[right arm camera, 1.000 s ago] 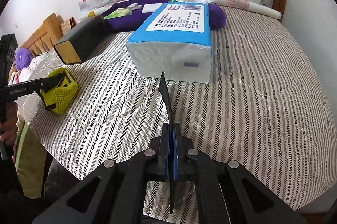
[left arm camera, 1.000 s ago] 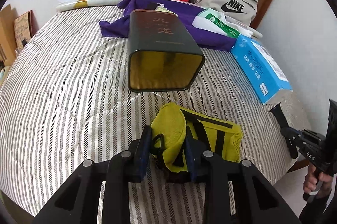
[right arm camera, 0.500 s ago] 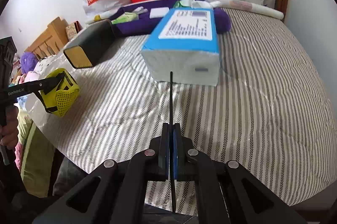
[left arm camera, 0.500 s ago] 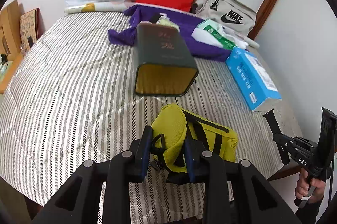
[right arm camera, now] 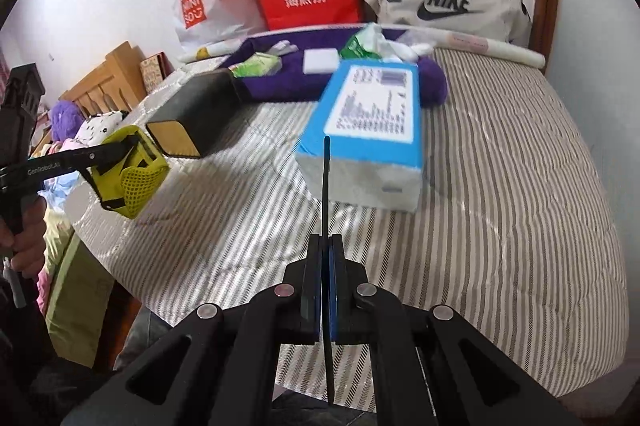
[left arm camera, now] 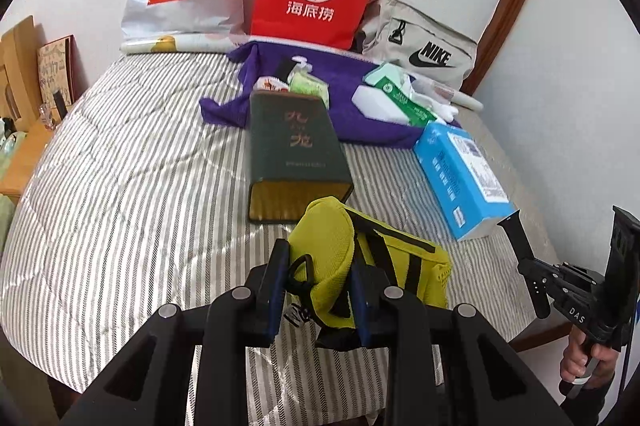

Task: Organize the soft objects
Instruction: 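Carry the yellow pouch with the left gripper over the purple cloth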

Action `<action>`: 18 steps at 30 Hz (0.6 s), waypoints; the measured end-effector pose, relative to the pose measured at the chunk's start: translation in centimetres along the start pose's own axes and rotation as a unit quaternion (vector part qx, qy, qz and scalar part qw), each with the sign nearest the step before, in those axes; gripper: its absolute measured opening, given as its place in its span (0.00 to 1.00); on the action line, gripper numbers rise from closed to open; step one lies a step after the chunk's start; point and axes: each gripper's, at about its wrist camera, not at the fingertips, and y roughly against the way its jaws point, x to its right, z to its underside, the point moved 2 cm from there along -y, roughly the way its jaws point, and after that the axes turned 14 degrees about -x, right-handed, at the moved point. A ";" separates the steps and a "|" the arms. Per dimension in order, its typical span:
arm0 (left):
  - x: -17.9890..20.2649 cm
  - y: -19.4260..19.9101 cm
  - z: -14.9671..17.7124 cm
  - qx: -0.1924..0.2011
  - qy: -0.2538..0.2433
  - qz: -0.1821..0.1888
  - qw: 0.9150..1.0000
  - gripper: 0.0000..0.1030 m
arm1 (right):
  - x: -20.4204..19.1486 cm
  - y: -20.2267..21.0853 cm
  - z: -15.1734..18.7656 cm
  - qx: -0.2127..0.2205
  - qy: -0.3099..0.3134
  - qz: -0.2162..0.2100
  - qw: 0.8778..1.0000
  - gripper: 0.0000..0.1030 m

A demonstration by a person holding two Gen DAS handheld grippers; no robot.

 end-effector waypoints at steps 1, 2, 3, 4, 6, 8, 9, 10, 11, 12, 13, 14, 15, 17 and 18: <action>0.0 0.3 -0.1 0.002 0.000 0.001 1.000 0.26 | -0.2 0.4 -0.2 0.004 0.004 0.000 1.000 0.03; 0.0 0.4 -0.3 0.003 0.000 0.001 1.000 0.26 | -0.3 0.5 -0.4 0.006 0.005 0.000 1.000 0.03; 0.1 0.6 -0.4 0.005 0.001 0.001 1.000 0.26 | -0.3 0.7 -0.7 0.009 0.007 -0.001 1.000 0.03; 0.0 0.8 -0.6 0.007 0.002 0.003 1.000 0.26 | -0.4 1.0 -0.9 0.012 0.009 -0.003 1.000 0.03; 0.0 1.0 -0.8 0.009 0.004 0.005 1.000 0.26 | -0.5 1.4 -1.3 0.016 0.012 -0.003 1.000 0.03; 0.0 1.1 -1.2 0.011 0.006 0.010 1.000 0.26 | -0.6 1.9 -1.8 0.021 0.016 -0.003 1.000 0.03; 0.0 1.3 -1.4 0.013 0.008 0.012 1.000 0.26 | -0.5 2.2 -2.0 0.023 0.016 -0.007 1.000 0.03; -0.1 1.3 -1.6 0.013 0.009 0.013 1.000 0.26 | -0.5 2.4 -2.3 0.025 0.015 -0.012 0.999 0.03; -0.1 1.4 -1.7 0.014 0.009 0.013 1.000 0.26 | -0.4 2.6 -2.6 0.028 0.017 -0.015 0.999 0.03; -0.1 1.4 -2.0 0.015 0.010 0.012 1.000 0.26 | -0.4 2.8 -2.9 0.031 0.017 -0.015 0.999 0.03; -0.2 1.4 -2.3 0.015 0.011 0.012 1.000 0.26 | -0.4 2.9 -3.1 0.032 0.017 -0.015 0.999 0.03; -0.3 1.5 -2.4 0.015 0.012 0.012 1.000 0.26 | -0.3 2.9 -3.5 0.033 0.018 -0.014 0.999 0.03; -0.3 1.5 -2.6 0.015 0.012 0.013 1.000 0.26 | -0.4 2.9 -3.7 0.033 0.019 -0.014 0.999 0.03; -0.3 1.6 -3.1 0.017 0.014 0.012 1.000 0.26 | -0.4 3.0 -4.3 0.033 0.022 -0.012 0.999 0.03; -0.4 1.6 -3.3 0.017 0.013 0.011 1.000 0.26 | -0.5 3.0 -4.8 0.033 0.026 -0.009 0.999 0.03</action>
